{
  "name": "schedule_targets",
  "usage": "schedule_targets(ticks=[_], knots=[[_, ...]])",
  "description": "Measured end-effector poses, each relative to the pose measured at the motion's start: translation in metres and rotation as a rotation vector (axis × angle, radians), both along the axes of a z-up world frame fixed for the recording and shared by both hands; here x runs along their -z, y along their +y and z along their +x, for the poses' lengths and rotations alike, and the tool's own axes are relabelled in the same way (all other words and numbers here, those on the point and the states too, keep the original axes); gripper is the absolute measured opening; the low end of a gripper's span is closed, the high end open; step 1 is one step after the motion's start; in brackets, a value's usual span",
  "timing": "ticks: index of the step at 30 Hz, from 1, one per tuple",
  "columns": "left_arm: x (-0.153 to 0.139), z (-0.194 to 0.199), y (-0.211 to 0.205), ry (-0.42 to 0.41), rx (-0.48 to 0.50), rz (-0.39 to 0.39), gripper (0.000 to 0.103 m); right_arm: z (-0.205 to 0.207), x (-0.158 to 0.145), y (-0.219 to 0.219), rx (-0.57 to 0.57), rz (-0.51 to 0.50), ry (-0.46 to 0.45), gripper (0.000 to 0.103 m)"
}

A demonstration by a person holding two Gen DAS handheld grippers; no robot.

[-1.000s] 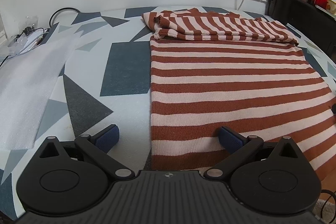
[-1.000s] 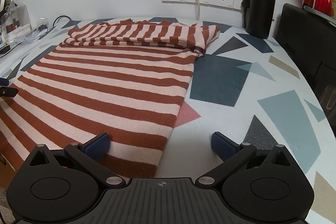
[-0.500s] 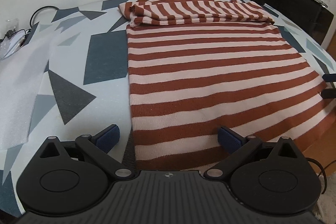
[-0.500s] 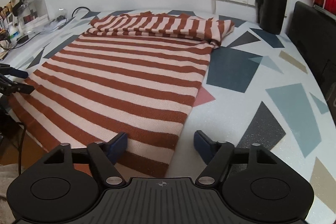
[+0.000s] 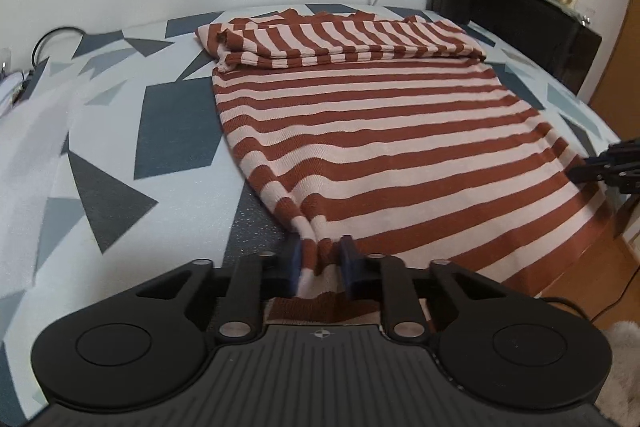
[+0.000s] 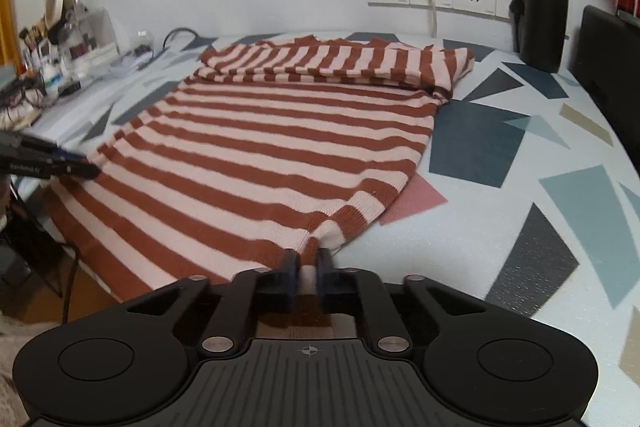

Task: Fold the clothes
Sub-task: 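Close the left tool on the sweater hem while the right tool pinches the hem beside it, then lift the held hem with both tools and fold it over toward the collar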

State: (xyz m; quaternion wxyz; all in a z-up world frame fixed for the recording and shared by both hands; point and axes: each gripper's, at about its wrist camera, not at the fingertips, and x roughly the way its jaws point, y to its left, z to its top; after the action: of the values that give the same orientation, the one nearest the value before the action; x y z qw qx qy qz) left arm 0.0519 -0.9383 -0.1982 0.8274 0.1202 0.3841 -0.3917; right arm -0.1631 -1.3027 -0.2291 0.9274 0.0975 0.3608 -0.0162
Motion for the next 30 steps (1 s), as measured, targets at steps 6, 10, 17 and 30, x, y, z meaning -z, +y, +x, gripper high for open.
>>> schedule_targets(ticks=[6,10,17,30], knots=[[0.002,0.000,0.012,0.040,-0.048,-0.064,0.013,-0.007,-0.001,-0.005,0.029,0.032,-0.031,0.007],[0.003,-0.002,0.015,0.041,-0.052,-0.085,0.013,-0.008,0.001,-0.009,0.044,0.048,-0.008,0.013],[0.005,-0.007,0.020,0.037,-0.082,-0.119,0.013,-0.014,0.002,-0.006,0.042,0.039,-0.031,0.007],[-0.019,-0.071,0.068,-0.045,-0.053,-0.314,0.012,-0.084,-0.030,0.005,-0.003,0.168,-0.168,0.006]])
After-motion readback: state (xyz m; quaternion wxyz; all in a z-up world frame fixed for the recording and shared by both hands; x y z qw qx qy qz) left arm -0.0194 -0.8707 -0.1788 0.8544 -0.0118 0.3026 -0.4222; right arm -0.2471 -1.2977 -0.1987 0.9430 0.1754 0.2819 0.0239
